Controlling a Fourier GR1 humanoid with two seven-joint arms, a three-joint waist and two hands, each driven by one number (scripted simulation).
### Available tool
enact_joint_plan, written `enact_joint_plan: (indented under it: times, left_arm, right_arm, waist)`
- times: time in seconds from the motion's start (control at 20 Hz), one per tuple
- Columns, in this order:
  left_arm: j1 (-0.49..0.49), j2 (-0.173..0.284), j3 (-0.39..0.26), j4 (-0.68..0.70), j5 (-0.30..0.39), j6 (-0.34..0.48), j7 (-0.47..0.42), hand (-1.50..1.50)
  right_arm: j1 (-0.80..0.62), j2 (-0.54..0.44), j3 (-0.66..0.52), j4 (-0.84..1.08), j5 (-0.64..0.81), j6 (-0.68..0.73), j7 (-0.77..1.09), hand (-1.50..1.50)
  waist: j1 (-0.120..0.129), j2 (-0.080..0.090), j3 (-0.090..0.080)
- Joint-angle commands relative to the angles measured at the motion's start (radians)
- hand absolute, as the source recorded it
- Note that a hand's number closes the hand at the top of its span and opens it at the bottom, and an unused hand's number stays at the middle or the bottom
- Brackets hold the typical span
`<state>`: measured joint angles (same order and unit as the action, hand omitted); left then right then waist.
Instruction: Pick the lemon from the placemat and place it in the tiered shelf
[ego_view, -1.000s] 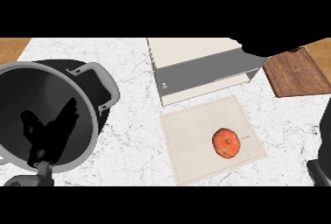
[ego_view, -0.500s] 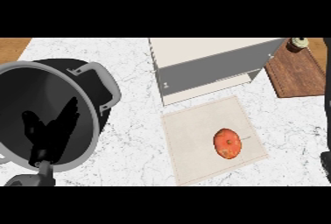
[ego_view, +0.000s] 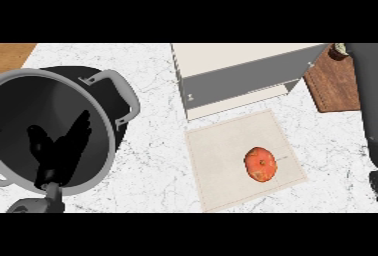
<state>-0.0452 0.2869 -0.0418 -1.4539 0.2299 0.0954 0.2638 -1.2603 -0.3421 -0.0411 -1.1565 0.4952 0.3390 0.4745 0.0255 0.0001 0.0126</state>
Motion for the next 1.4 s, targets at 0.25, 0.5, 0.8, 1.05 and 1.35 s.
enact_joint_plan:
  times: [0.25,0.5,0.8,1.05,1.35]
  left_arm:
    - [0.048,-0.027,-0.010,0.064,-0.015,-0.018,-0.009,0.00]
    - [0.013,-0.044,-0.004,0.077,-0.021,-0.005,0.016,0.00]
    - [-0.044,-0.032,0.027,0.116,-0.015,-0.020,0.030,0.00]
    - [0.005,-0.040,0.022,0.075,-0.018,-0.024,0.026,0.00]
    - [0.029,-0.033,0.034,0.070,-0.018,-0.039,0.023,0.00]
  right_arm:
    - [-0.020,0.008,-0.013,0.217,0.057,-0.123,-0.217,1.50]
    - [-0.052,0.034,-0.015,0.255,0.058,-0.131,-0.235,1.50]
    - [-0.106,0.016,0.041,0.309,0.118,-0.092,-0.267,1.50]
    - [-0.125,0.060,-0.136,0.331,0.001,-0.212,-0.154,-1.50]
    - [-0.111,0.092,-0.250,0.347,-0.113,-0.265,-0.170,-1.50]
  waist:
    - [-0.002,0.008,-0.013]
    - [-0.012,0.005,-0.013]
    - [-0.019,0.005,-0.014]
    - [-0.017,0.003,-0.013]
    - [-0.016,0.003,-0.013]
